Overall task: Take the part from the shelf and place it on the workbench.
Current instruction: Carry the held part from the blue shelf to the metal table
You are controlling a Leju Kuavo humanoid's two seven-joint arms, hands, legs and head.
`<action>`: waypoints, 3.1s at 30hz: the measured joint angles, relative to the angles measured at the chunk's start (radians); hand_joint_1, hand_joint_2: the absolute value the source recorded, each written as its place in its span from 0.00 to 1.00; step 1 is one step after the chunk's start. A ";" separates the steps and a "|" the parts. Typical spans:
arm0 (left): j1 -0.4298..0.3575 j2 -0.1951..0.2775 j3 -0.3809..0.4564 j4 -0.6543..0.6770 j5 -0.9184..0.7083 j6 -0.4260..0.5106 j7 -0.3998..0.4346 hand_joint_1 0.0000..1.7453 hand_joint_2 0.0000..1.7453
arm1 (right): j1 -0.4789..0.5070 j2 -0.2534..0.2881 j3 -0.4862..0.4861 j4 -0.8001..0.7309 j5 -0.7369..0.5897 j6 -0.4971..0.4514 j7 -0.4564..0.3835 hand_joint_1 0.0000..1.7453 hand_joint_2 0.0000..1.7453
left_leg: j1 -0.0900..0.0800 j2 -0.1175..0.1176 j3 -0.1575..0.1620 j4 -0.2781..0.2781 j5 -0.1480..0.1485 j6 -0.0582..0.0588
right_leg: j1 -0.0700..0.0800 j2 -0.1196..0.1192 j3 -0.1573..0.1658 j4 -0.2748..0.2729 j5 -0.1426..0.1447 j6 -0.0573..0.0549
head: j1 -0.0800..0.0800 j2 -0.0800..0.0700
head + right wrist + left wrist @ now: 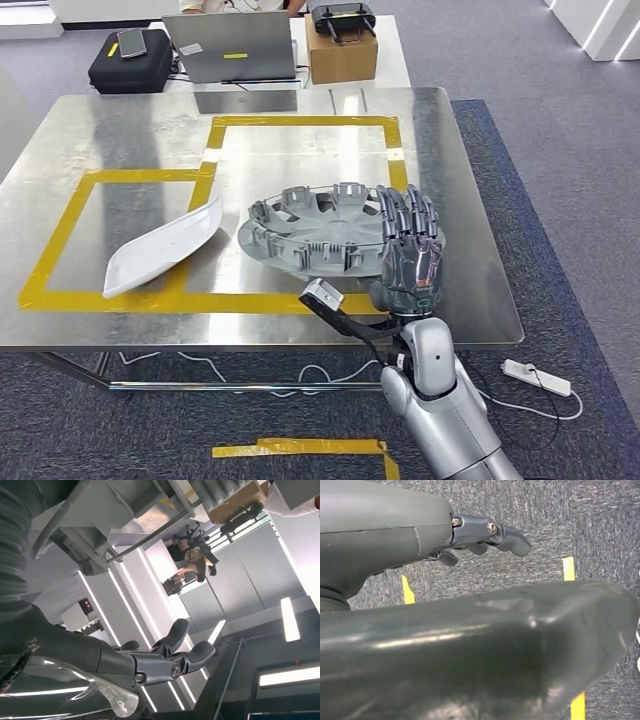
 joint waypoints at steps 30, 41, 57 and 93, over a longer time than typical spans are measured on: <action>-0.001 0.000 0.000 0.003 0.000 0.000 0.000 0.00 0.00 | -0.003 -0.001 -0.001 0.000 0.000 0.000 0.000 0.00 1.00 | 0.002 0.000 0.012 -0.022 0.011 0.034 | -0.007 0.009 -0.012 0.028 -0.023 0.024 | 0.002 0.000; -0.003 -0.001 0.000 0.008 0.000 0.000 0.001 0.00 0.00 | -0.001 -0.007 -0.001 0.002 0.000 0.000 0.000 0.00 1.00 | 0.015 -0.003 0.011 0.009 -0.009 -0.007 | -0.025 0.006 -0.017 0.020 0.001 0.038 | 0.002 0.000; -0.004 0.000 0.000 0.008 0.000 0.002 0.002 0.00 0.00 | -0.004 -0.008 -0.004 0.003 0.000 0.000 0.001 0.00 1.00 | -0.025 -0.073 0.061 0.020 -0.071 0.046 | 0.006 0.042 -0.068 0.024 0.061 -0.003 | -0.015 0.000; -0.002 -0.006 -0.001 0.009 0.000 0.003 0.002 0.00 0.00 | -0.007 -0.009 -0.003 0.005 0.000 0.000 0.000 0.00 1.00 | -0.019 -0.060 -0.083 0.006 0.085 0.031 | 0.011 0.028 0.079 -0.019 -0.054 -0.013 | -0.021 0.000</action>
